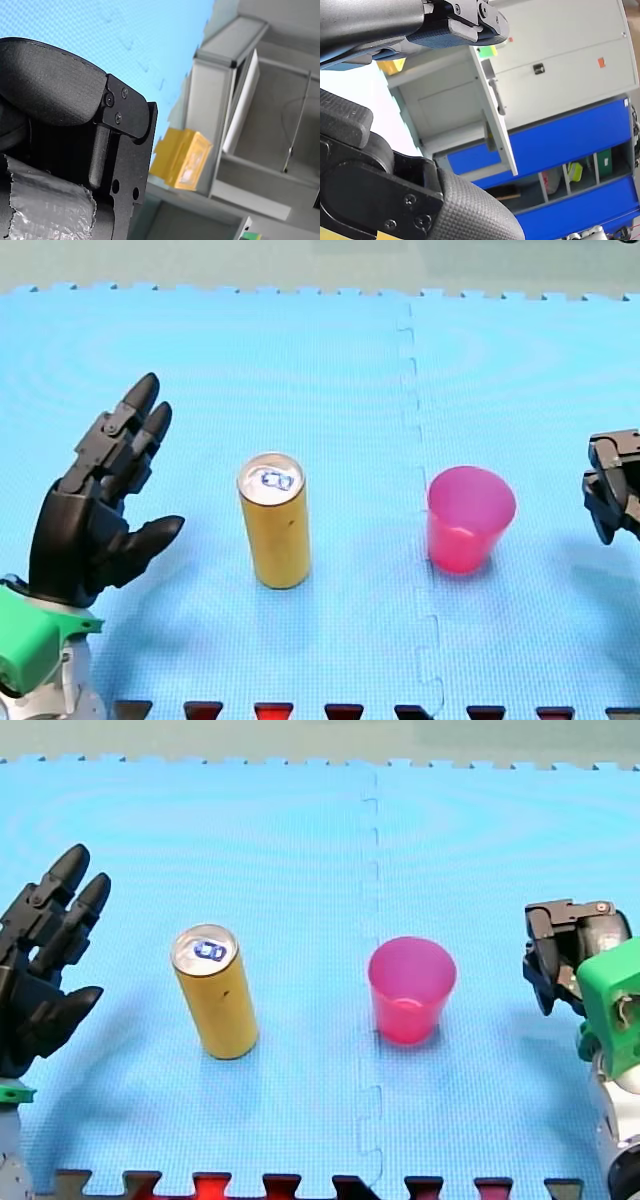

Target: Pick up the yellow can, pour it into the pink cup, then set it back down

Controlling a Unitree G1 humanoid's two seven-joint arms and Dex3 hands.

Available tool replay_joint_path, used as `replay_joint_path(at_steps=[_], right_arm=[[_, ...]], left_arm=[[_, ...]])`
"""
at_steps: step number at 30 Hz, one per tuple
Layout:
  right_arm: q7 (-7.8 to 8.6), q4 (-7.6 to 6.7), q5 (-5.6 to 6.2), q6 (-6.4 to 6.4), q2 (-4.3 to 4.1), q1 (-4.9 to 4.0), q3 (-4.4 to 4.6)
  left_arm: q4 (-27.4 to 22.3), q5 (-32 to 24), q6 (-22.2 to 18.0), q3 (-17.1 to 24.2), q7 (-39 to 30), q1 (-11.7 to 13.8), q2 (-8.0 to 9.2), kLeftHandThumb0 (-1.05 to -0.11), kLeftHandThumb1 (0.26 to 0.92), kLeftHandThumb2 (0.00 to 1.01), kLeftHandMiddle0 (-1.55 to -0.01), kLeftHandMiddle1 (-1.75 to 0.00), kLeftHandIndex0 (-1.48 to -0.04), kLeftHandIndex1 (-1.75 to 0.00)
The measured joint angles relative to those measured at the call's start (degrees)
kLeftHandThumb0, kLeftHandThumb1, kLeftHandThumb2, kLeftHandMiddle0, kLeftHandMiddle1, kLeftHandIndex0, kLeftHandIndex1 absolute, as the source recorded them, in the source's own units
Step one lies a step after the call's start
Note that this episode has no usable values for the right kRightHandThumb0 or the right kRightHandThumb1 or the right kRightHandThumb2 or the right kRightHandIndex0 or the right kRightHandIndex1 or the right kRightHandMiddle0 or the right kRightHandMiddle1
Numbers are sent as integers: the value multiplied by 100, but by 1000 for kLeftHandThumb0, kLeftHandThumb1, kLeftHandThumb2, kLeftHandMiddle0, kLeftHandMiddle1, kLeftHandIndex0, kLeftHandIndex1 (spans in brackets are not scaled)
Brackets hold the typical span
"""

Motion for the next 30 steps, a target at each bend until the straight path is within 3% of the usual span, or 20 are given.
replay_joint_path(at_steps=[30], right_arm=[[-55, -1, -25, 15, -12, -10, 9]], left_arm=[[-56, 177, -106, -92, 103, -80, 132, -1048, 920, 8, -254, 0, -261, 0]])
